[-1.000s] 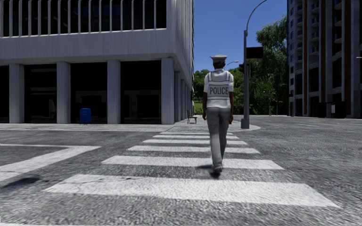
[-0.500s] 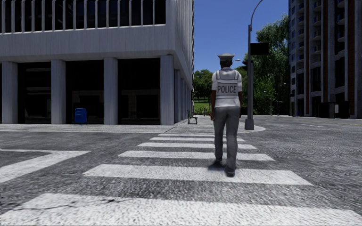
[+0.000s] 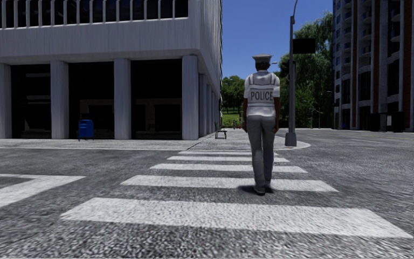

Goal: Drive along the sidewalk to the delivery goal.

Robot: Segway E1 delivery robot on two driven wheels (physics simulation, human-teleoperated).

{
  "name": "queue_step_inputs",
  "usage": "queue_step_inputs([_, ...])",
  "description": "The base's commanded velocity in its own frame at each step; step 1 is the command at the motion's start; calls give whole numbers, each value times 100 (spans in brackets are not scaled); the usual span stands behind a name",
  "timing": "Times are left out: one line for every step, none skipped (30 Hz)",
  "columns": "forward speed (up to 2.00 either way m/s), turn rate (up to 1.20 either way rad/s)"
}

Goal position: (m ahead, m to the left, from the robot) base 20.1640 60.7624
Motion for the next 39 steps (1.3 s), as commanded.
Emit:
queue_step_inputs([113,0])
queue_step_inputs([113,0])
queue_step_inputs([114,0])
queue_step_inputs([114,0])
queue_step_inputs([114,0])
queue_step_inputs([114,0])
queue_step_inputs([114,0])
queue_step_inputs([114,0])
queue_step_inputs([114,0])
queue_step_inputs([114,0])
queue_step_inputs([114,0])
queue_step_inputs([114,0])
queue_step_inputs([114,0])
queue_step_inputs([116,0])
queue_step_inputs([116,0])
queue_step_inputs([121,0])
queue_step_inputs([126,0])
queue_step_inputs([131,0])
queue_step_inputs([131,0])
queue_step_inputs([132,0])
queue_step_inputs([132,0])
queue_step_inputs([132,0])
queue_step_inputs([132,0])
queue_step_inputs([132,0])
queue_step_inputs([133,0])
queue_step_inputs([133,0])
queue_step_inputs([136,0])
queue_step_inputs([139,0])
queue_step_inputs([142,0])
queue_step_inputs([142,0])
queue_step_inputs([142,0])
queue_step_inputs([137,0])
queue_step_inputs([118,0])
queue_step_inputs([118,0])
queue_step_inputs([104,0])
queue_step_inputs([99,0])
queue_step_inputs([98,0])
queue_step_inputs([98,0])
queue_step_inputs([97,0])
